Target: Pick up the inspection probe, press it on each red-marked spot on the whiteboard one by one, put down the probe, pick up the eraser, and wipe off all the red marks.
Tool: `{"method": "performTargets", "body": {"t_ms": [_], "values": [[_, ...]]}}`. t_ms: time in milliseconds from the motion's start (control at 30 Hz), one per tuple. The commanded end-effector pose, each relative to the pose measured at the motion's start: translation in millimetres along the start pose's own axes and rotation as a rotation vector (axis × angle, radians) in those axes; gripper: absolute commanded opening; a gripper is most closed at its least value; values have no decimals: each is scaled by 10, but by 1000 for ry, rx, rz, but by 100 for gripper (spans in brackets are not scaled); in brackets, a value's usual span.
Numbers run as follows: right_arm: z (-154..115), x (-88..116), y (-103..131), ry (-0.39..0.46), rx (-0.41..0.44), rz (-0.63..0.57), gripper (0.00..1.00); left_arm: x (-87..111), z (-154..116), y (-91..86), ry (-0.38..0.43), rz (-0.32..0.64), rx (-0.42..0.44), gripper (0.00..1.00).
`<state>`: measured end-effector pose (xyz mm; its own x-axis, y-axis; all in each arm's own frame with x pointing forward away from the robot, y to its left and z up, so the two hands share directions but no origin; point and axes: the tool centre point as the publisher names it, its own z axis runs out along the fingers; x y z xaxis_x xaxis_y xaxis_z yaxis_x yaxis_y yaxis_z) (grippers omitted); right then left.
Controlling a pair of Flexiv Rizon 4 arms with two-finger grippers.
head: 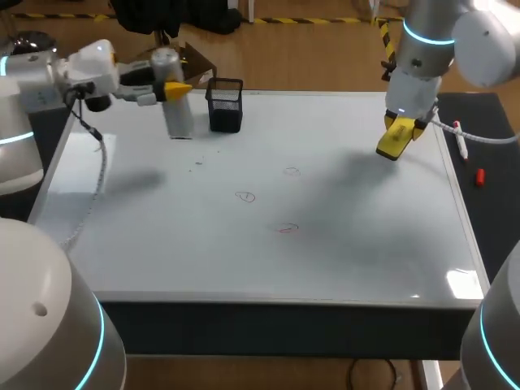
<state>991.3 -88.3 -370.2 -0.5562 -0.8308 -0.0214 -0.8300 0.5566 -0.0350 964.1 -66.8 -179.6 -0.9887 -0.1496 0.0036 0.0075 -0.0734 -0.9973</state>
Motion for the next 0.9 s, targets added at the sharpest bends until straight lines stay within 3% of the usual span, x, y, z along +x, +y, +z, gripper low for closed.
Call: {"method": "performTargets", "body": {"t_ms": [33,467,900], "values": [[-9,5,-4,3,2,-2,0,44,209,43,57,-13,14,0],[-9,5,-4,3,2,-2,0,557,650,252,189,-56,31,0],[-9,5,-4,3,2,-2,0,812,927,553,305,-58,39,0]]}}
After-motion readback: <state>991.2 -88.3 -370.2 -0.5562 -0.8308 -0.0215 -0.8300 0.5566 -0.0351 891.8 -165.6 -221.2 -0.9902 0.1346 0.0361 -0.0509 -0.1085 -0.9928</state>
